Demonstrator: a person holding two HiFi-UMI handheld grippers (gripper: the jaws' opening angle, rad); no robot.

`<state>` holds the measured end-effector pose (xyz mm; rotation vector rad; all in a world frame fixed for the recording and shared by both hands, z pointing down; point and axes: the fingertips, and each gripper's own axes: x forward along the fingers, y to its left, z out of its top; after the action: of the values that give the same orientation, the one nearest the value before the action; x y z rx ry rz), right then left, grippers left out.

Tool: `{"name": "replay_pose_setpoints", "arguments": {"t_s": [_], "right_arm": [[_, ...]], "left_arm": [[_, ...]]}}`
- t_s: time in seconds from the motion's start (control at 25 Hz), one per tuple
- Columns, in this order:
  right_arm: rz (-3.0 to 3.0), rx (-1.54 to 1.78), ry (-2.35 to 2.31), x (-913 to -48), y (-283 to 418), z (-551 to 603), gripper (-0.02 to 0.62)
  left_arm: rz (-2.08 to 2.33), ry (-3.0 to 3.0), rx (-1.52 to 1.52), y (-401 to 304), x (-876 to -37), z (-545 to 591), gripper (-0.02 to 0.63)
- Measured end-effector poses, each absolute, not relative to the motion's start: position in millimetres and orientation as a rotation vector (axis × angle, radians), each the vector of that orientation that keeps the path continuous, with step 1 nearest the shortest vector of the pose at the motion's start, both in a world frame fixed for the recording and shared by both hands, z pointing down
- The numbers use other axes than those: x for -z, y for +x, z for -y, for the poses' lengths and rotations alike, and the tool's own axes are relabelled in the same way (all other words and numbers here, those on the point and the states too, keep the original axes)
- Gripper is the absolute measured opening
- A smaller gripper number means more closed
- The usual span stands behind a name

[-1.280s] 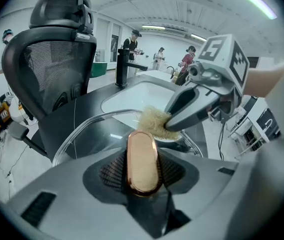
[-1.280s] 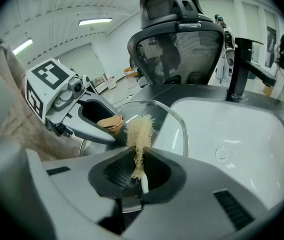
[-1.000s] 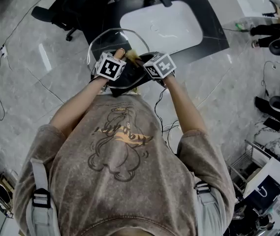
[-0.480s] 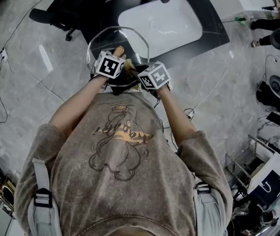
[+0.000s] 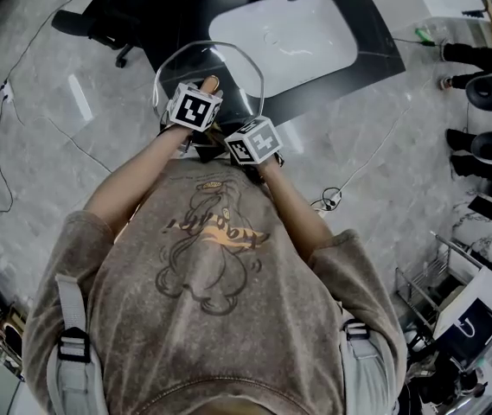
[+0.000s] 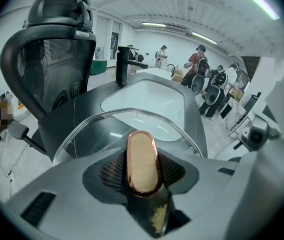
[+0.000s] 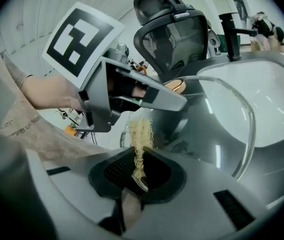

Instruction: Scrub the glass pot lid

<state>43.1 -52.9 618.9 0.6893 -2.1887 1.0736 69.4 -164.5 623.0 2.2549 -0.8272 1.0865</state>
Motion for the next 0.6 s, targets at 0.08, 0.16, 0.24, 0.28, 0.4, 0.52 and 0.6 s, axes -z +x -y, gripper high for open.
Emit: {"name": "replay_pose_setpoints", "arguments": {"t_s": [0.08, 0.16, 0.24, 0.28, 0.4, 0.52, 0.6], "right_arm": [[2.201, -1.081, 0.665, -618.0, 32.6, 52.3, 0.057], [2.207, -1.078, 0.647, -618.9, 25.8, 52.6, 0.057], [2.206, -1.072, 0.61, -621.9, 19.0, 48.8, 0.057], [2.205, -1.069, 0.592, -623.2, 16.1, 46.0, 0.057], [2.205, -1.078, 0.581, -624.7, 13.7, 41.3, 0.057], [2.208, -1.088, 0.575, -624.2, 14.0, 39.2, 0.056], [2.203, -1.083, 0.563, -624.9, 14.1, 36.6, 0.057]], "left_arm": [[0.828, 2.26, -1.075, 70.9, -623.0, 165.9, 0.184], [0.824, 2.261, -1.069, 72.3, -623.6, 167.4, 0.184], [0.822, 2.256, -1.077, 71.2, -623.8, 167.7, 0.184], [0.822, 2.252, -1.084, 70.2, -623.8, 167.2, 0.184], [0.822, 2.25, -1.091, 69.6, -623.4, 165.6, 0.184], [0.824, 2.253, -1.091, 69.6, -622.5, 165.0, 0.184], [0.82, 2.251, -1.091, 69.8, -623.8, 164.5, 0.184]]}}
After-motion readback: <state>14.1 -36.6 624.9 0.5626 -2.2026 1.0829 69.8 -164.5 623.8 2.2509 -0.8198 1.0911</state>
